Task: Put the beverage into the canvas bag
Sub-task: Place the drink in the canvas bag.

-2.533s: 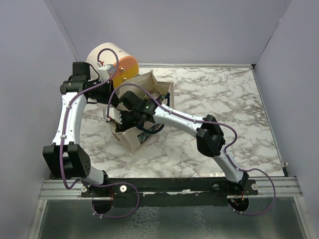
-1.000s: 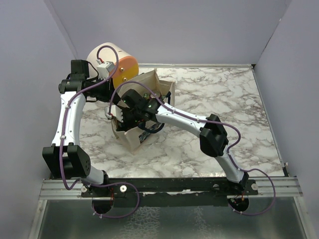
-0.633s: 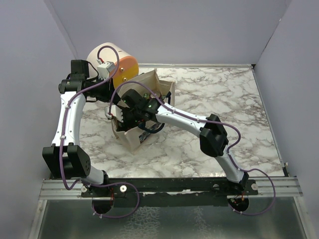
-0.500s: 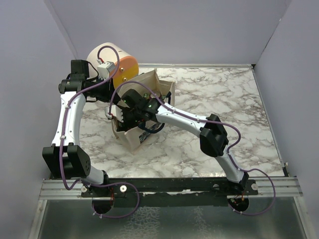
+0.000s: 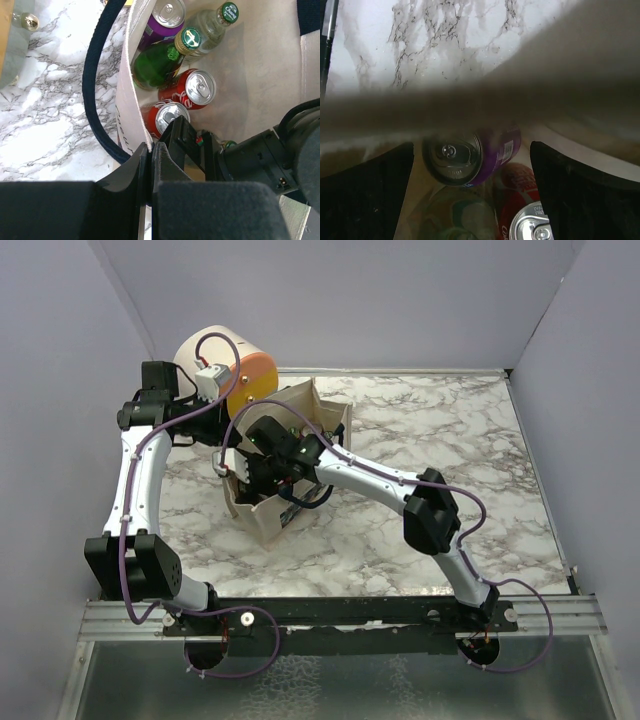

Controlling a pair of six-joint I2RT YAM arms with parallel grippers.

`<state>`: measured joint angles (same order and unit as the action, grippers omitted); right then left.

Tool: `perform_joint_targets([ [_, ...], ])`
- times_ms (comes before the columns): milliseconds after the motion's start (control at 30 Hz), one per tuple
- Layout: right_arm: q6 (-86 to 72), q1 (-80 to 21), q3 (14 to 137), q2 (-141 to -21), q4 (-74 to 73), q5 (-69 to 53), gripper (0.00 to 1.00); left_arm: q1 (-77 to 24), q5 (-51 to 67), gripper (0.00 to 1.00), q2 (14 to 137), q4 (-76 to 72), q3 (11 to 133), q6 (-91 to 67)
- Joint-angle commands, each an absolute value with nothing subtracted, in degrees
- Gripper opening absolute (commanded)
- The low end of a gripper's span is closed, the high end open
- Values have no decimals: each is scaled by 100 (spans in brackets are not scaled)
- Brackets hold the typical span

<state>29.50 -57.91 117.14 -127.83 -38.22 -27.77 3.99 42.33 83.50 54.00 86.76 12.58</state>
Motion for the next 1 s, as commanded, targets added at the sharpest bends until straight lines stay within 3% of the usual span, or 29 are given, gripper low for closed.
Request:
perform_joint_targets([
  [0, 2638, -5693, 11869, -12234, -3661, -3004, 100, 352, 4608, 0, 8104, 5270, 8644, 1338],
  [567, 2881, -5577, 11849, -12100, -3736, -2796, 100, 347, 4548, 0, 8170, 5249, 8692, 1350],
  [967, 4680, -5511, 12038, -12336, -4837, -3089, 97, 352, 4444, 0, 8278, 5205, 8771, 1275],
])
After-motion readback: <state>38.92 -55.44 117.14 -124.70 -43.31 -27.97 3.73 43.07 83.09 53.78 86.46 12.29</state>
